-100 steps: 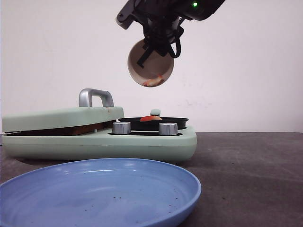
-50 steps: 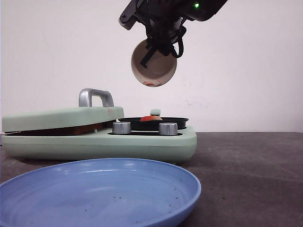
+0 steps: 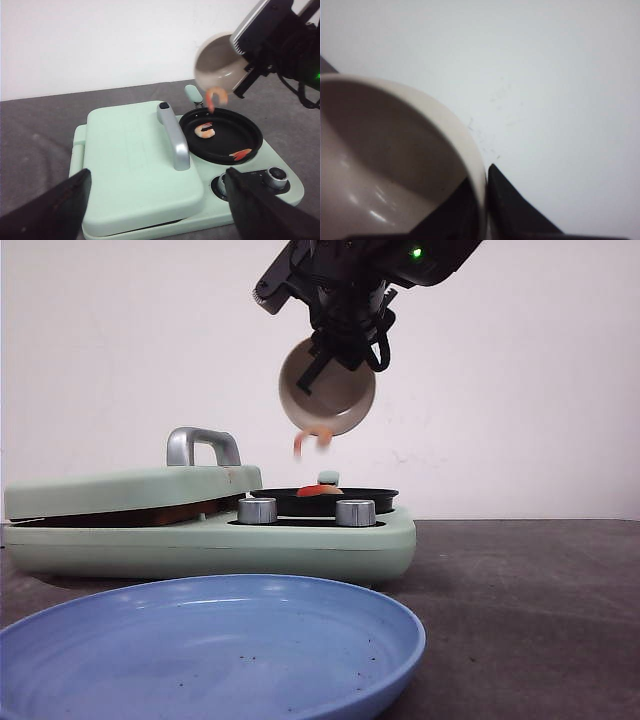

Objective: Make breakfast with bread and shrimp
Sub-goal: 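Tilt the bowl with the right gripper to pour shrimp into the pan, then carry the empty bowl back and lower it onto the table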

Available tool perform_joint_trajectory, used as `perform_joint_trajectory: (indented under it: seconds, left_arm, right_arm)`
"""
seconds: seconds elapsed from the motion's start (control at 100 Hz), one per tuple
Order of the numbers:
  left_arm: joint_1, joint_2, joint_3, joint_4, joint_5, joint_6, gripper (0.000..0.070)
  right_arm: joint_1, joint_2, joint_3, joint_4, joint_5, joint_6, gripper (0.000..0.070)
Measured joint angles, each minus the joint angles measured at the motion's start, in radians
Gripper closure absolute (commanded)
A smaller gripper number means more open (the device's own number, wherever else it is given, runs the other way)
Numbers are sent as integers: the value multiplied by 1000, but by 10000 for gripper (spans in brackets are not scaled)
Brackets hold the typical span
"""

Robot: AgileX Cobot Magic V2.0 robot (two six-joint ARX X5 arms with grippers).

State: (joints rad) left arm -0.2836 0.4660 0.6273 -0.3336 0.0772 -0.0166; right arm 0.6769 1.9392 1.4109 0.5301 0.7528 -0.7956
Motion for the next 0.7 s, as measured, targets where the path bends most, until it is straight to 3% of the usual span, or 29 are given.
perform_joint_trajectory:
  seconds: [0.53, 0.7]
  left_arm:
    - [0, 0, 0, 0, 0, 0, 231]
    - [0, 0, 0, -2, 0, 0, 231]
  right_arm:
    - [1, -3, 0, 22, 22, -2, 700]
    - [1, -61, -2, -15, 47, 63, 696]
